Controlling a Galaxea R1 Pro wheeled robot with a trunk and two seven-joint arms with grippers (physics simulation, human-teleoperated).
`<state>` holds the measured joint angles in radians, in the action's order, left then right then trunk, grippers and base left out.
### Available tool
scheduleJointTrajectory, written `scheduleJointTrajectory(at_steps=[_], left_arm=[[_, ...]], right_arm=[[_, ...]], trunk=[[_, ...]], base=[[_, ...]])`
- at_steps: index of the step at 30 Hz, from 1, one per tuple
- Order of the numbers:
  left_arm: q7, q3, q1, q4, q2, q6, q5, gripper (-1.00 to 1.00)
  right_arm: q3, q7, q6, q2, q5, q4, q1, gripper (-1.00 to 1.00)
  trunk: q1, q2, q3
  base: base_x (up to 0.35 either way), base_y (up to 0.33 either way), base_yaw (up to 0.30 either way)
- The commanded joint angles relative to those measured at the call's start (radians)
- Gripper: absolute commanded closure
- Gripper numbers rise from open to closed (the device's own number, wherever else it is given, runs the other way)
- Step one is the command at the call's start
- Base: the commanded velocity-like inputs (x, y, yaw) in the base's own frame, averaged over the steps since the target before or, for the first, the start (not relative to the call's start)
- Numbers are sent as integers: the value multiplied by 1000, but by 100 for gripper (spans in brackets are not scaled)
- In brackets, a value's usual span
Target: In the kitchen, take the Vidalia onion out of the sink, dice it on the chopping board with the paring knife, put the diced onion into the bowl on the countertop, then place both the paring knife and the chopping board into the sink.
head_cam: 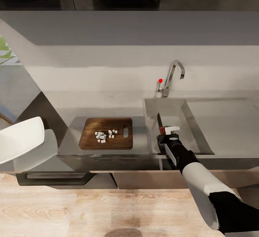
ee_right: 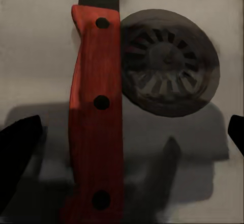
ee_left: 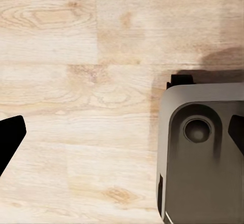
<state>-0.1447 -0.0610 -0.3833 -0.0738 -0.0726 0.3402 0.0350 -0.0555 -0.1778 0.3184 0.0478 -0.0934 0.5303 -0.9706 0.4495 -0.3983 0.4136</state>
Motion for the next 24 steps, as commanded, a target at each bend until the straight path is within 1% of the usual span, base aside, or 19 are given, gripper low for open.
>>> scheduleJointTrajectory(at_steps=[1, 2, 4, 5, 8, 9, 10, 12, 14, 16, 18, 19, 24], left_arm=[[-3, -6, -2, -4, 1, 7, 3, -100], [-3, -6, -2, -4, 1, 7, 3, -100], [-3, -6, -2, -4, 2, 7, 3, -100], [-3, -6, -2, -4, 2, 7, 3, -100], [-3, -6, -2, -4, 2, 7, 3, -100], [-3, -6, -2, -4, 2, 7, 3, -100], [-3, -6, -2, -4, 2, 7, 3, -100], [-3, -6, -2, -4, 2, 9, 3, -100], [-3, -6, -2, -3, 3, 9, 3, -100], [-5, -5, -2, -3, 11, 8, 4, -100], [-6, -5, -2, -3, 25, 6, 5, -100], [-6, -5, -2, -3, 27, 5, 5, -100], [-5, -5, -2, -4, 28, 4, 5, -100]], right_arm=[[-4, -4, 18, 0, -9, 40, 0, -100], [-4, -4, 32, 0, -9, 70, 0, -100], [-5, -4, 115, 2, -8, 170, 0, -100], [-6, -4, 189, 5, -8, 236, 0, -100], [-7, -4, 336, 10, -6, 366, 0, -100], [-7, -3, 374, 11, 1, 414, 0, -100], [-7, -3, 396, 11, 11, 439, 0, -100], [-7, -4, 452, 10, 62, 474, 0, -100], [-6, -5, 469, 7, 88, 483, 0, -100], [-6, -5, 475, 5, 96, 485, 0, -100], [-6, -5, 477, 4, 98, 486, 0, -100], [-6, -5, 477, 4, 99, 486, 0, -100], [-7, -5, 478, 5, 101, 486, 0, -100]], trunk=[[1, -2, 2], [1, -2, 2], [1, -2, 2], [1, -2, 2], [1, -2, 2], [1, -2, 2], [1, -2, 2], [1, -2, 2], [1, -2, 2], [1, -2, 2], [1, -2, 2], [1, -2, 2], [1, -2, -4]], base=[[0, 0, 0], [0, 0, 0], [0, 0, 0], [0, 0, 0], [0, 0, 0], [0, 0, 0], [0, 0, 0], [0, 0, 0], [-37, 0, 0], [-70, 0, 0], [-23, 0, 0], [-10, 0, 0], [-2, 0, 0]])
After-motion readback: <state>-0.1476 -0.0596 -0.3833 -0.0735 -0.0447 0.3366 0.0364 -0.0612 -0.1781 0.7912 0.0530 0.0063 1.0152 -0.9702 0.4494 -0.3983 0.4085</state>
